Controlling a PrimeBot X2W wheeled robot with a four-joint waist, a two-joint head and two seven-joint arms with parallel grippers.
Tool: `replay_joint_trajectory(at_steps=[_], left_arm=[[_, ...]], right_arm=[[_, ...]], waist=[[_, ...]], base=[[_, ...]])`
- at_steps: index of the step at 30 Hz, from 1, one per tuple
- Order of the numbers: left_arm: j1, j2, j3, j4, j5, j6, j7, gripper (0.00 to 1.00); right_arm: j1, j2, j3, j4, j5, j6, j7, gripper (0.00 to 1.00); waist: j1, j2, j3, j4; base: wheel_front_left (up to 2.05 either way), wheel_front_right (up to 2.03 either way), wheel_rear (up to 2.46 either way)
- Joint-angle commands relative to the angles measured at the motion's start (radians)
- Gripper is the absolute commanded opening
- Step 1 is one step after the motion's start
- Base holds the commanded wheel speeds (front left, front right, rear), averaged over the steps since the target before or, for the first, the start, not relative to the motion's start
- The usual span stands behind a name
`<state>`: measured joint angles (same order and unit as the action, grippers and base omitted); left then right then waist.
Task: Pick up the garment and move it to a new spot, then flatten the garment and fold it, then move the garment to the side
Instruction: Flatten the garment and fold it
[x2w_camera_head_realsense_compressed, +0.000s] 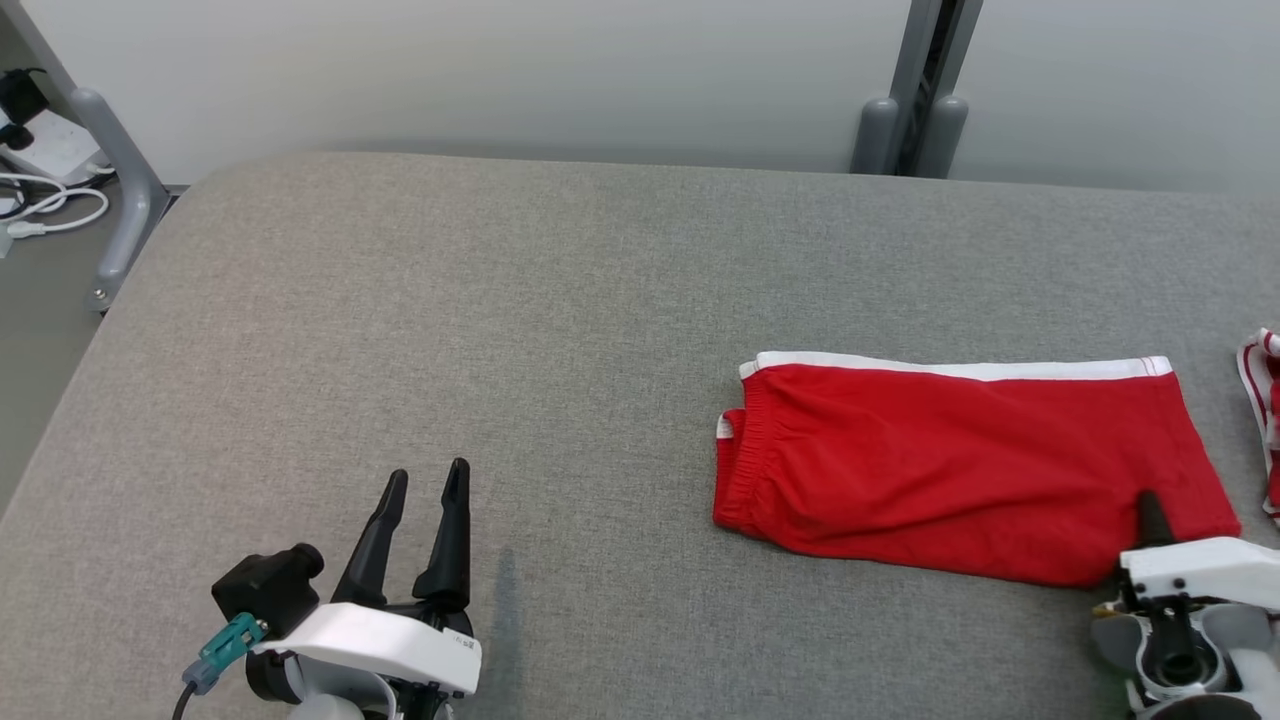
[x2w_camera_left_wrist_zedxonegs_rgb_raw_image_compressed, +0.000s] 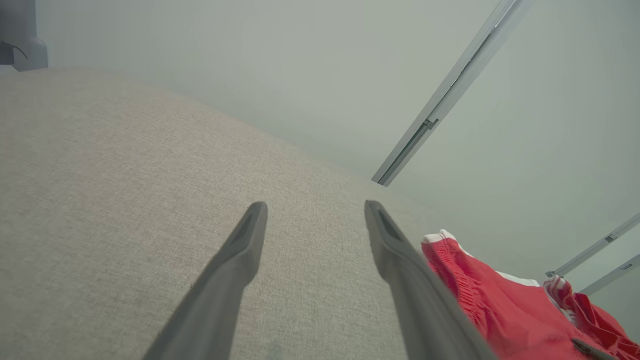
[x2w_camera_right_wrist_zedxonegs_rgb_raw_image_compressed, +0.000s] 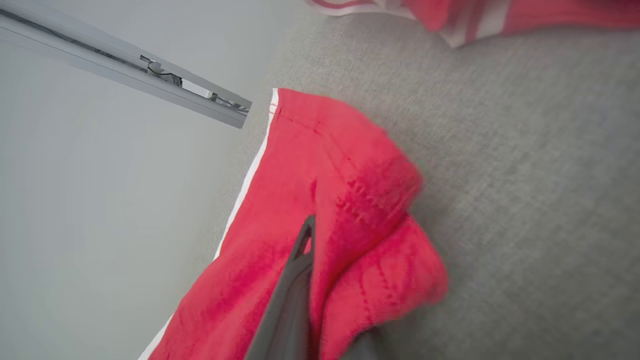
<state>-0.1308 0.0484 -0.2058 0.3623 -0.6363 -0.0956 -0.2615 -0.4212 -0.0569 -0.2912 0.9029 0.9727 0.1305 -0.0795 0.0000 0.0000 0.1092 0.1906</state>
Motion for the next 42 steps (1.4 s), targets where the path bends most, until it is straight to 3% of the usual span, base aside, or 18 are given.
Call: replay_joint_trajectory(at_steps=[1, 11, 23, 33, 34, 35, 36, 42], left_arm=[[-0.001, 0.004, -0.004, 0.001, 0.008, 0.003, -0.004, 1.00], [0.017, 0.005, -0.006, 0.012, 0.008, 0.009, -0.004, 1.00], [0.034, 0.005, -0.012, 0.029, -0.001, 0.014, -0.004, 1.00], [0.045, 0.005, -0.015, 0.040, -0.005, 0.017, -0.004, 1.00], [0.046, 0.005, -0.015, 0.042, -0.006, 0.017, -0.004, 1.00], [0.047, 0.005, -0.015, 0.043, -0.006, 0.018, -0.004, 1.00], [0.048, 0.004, -0.016, 0.043, -0.007, 0.019, -0.004, 1.00], [0.051, 0.005, -0.020, 0.046, -0.009, 0.020, -0.004, 1.00]], right_arm=[[0.002, 0.009, 0.051, -0.022, 0.008, 0.000, -0.024, 0.00], [0.035, 0.004, 0.242, -0.144, 0.122, 0.000, -0.065, 0.00], [0.104, 0.002, 0.584, -0.371, 0.338, 0.000, -0.113, 0.00], [0.107, 0.003, 0.710, -0.304, 0.359, 0.000, -0.140, 0.00], [0.103, 0.002, 0.715, -0.285, 0.354, 0.000, -0.142, 0.14], [0.095, 0.002, 0.719, -0.271, 0.344, 0.000, -0.148, 0.96], [0.088, 0.002, 0.721, -0.252, 0.342, 0.000, -0.153, 1.00], [0.050, 0.002, 0.766, -0.214, 0.292, 0.000, -0.172, 1.00]], waist=[[0.0000, 0.0000, -0.008, 0.004], [0.0000, 0.0000, -0.039, 0.045], [0.0000, 0.0000, -0.062, 0.104], [0.0000, 0.0000, -0.075, 0.132], [0.0000, 0.0000, -0.076, 0.133], [0.0000, 0.0000, -0.077, 0.133], [0.0000, 0.0000, -0.078, 0.134], [0.0000, 0.0000, -0.079, 0.132]], base=[[0.00, 0.00, 0.00], [0.00, 0.00, 0.00], [0.00, 0.00, 0.00], [0.00, 0.00, 0.00], [0.00, 0.00, 0.00], [0.00, 0.00, 0.00], [0.00, 0.00, 0.00], [0.00, 0.00, 0.00]])
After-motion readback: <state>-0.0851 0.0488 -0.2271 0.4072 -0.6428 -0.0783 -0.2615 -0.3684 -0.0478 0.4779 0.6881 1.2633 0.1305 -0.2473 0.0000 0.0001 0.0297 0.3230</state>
